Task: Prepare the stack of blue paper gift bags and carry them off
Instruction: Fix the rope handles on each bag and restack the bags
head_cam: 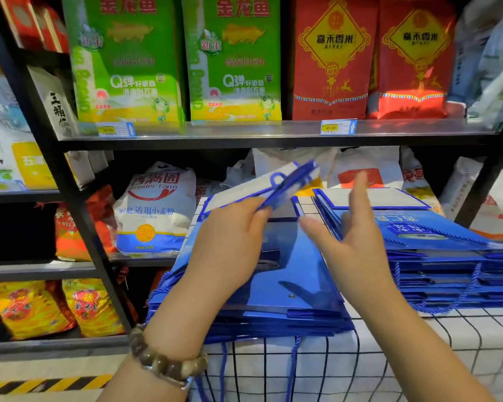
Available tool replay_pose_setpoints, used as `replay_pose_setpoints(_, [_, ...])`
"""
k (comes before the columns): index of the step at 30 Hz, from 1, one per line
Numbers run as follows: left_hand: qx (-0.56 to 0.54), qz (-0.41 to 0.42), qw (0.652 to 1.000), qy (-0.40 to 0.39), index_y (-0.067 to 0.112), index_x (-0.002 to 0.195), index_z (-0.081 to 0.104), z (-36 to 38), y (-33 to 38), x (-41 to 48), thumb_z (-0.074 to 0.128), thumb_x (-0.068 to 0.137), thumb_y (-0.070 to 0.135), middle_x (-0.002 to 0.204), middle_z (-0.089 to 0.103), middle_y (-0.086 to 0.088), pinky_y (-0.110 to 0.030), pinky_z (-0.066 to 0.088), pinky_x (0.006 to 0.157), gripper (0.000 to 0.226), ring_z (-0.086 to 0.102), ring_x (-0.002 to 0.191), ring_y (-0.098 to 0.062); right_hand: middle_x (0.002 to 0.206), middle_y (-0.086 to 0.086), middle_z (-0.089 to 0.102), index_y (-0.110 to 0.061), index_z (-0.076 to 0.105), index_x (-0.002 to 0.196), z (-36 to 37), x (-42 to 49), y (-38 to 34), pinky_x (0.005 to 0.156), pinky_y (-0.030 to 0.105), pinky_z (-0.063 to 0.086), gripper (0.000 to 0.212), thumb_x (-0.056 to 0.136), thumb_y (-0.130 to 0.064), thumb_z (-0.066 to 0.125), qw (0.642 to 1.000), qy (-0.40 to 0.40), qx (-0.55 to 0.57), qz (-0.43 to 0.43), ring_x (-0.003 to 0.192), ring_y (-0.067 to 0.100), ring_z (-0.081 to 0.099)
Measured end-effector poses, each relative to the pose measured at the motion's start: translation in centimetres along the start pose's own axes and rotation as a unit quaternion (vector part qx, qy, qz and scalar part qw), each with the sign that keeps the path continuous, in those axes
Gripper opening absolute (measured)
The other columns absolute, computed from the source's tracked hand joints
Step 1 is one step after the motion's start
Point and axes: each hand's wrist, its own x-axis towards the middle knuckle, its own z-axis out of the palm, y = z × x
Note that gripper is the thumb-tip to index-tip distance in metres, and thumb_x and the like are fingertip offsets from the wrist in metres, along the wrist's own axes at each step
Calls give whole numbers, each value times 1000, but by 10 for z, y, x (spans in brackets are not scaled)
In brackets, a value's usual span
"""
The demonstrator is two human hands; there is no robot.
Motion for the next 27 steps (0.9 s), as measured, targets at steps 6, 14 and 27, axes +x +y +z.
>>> replay_pose_setpoints(6, [-314, -39, 934, 163, 25, 74, 62, -3, 21, 5, 43, 89, 26, 68, 64, 5, -26, 45, 62, 24, 53, 65, -9, 139, -32, 36, -50, 2, 140, 40, -11, -16, 99, 21, 43, 99, 68, -46, 70, 964, -258, -64, -25, 122, -9, 43])
replay_pose_setpoints(14, [-540, -182, 796, 203, 15, 104, 59, 9, 16, 0, 38, 97, 5, 101, 69, -4, -39, 53, 85, 25, 65, 97, -25, 158, -3, 4, -26, 5, 148, 23, 0, -19, 116, 33, 19, 71, 93, -34, 49, 909, -270, -302, -102, 144, 10, 9])
replay_pose_setpoints(27, [127, -162, 960, -189, 16, 79, 46, 3, -20, -26, 45, 93, 41, 86, 53, -1, -36, 38, 83, 29, 50, 87, -21, 104, -4, 63, -21, 61, 115, -6, 20, -8, 77, 28, 44, 27, 96, -14, 44, 925, -269, -263, -44, 87, 13, 53])
